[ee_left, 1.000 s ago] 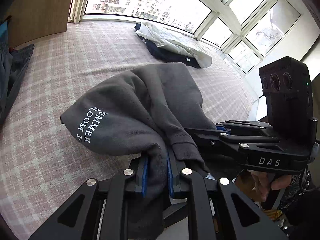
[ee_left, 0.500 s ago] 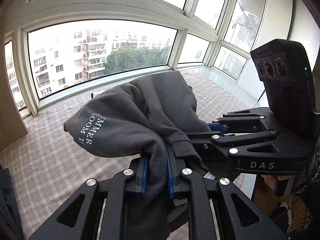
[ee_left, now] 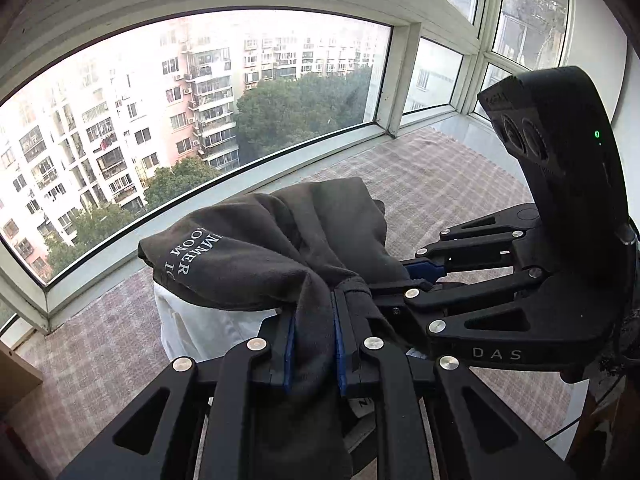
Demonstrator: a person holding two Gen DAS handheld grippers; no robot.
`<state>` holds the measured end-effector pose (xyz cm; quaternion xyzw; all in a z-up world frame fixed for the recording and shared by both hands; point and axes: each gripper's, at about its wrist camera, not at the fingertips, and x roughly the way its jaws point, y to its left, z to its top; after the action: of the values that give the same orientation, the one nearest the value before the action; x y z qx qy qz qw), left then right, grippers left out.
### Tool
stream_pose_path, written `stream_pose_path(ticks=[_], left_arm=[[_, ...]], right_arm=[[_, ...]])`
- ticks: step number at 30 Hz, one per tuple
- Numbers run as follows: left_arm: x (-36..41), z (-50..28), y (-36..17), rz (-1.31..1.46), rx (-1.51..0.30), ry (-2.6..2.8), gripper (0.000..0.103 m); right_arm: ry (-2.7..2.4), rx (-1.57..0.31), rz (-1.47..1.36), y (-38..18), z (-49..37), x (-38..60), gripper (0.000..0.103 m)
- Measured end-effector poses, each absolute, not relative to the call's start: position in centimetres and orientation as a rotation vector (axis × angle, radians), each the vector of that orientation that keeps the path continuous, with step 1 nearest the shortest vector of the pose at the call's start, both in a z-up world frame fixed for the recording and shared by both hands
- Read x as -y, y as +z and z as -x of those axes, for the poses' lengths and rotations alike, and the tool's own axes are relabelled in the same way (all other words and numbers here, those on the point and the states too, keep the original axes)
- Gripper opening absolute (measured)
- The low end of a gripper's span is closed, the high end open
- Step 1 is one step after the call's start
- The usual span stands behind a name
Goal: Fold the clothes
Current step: 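Grasp the folded shirt with both grippers and carry it onto the white-and-navy stack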
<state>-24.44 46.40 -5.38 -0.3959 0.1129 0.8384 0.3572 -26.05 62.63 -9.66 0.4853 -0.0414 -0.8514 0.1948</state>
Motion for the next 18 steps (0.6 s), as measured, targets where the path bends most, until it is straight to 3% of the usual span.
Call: stream_pose_path(ticks=[10,15,17,18], left_arm=[[-43.9,26.6,-12.2,1.167,-0.315,2.139,0.014],[-41.5,27.3,-13.1,1.283,-0.259,2.061,0.019],[-40.8,27.2,-11.7,1.272,-0.244,2.056,0.019],[-40.2,27.2,-10.7,1.256,-0.23,2.055,0.019]], right_arm=[[-2.3,0.121,-1.519,-13.7,24.6,-69.2,0.016],[-2.257,0.149,-1.52,-10.8,23.2,-69.9,0.02],[-2.284,0.195,-1.469,-9.0,23.1,-71.3,0.025],[-2.323,0.242,-1.438,-8.4,23.7,-72.3,0.034]])
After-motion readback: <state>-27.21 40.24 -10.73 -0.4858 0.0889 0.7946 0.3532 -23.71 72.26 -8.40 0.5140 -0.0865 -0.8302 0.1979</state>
